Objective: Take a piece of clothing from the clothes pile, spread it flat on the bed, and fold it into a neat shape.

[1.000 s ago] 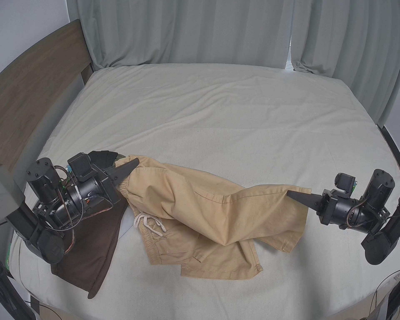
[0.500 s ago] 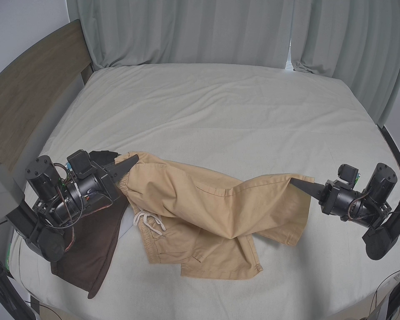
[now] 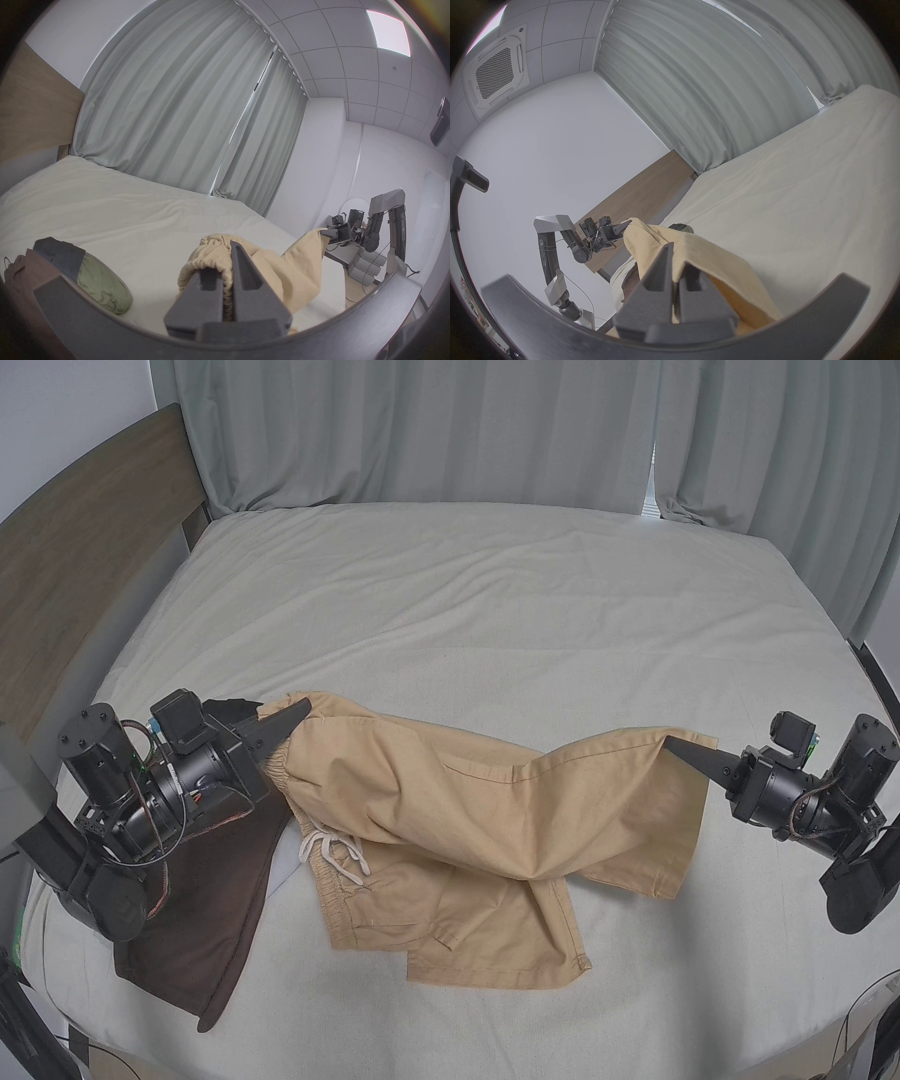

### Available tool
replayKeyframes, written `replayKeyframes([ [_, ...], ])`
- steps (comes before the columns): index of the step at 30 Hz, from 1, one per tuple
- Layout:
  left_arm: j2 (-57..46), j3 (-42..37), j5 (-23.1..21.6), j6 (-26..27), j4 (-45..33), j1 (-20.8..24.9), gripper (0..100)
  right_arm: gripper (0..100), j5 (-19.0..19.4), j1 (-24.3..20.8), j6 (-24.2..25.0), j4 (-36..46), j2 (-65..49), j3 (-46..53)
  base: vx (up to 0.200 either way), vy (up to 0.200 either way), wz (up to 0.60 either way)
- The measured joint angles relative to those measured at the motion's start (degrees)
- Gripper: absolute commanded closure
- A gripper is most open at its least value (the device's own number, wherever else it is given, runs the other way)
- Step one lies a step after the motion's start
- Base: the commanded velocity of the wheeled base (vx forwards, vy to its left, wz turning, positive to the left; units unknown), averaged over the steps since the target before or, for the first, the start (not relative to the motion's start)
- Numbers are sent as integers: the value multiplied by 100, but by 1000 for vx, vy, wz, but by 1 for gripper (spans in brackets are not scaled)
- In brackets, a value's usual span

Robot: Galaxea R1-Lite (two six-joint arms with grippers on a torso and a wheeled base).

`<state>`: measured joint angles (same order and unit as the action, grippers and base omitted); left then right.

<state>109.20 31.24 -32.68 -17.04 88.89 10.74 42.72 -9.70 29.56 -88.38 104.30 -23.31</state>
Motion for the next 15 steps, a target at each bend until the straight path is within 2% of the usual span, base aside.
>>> replayKeyframes([
  [15,4,113,-18,7,-5,-306,100,100,-115,216,22,-2,-4,-223,0,0,0],
])
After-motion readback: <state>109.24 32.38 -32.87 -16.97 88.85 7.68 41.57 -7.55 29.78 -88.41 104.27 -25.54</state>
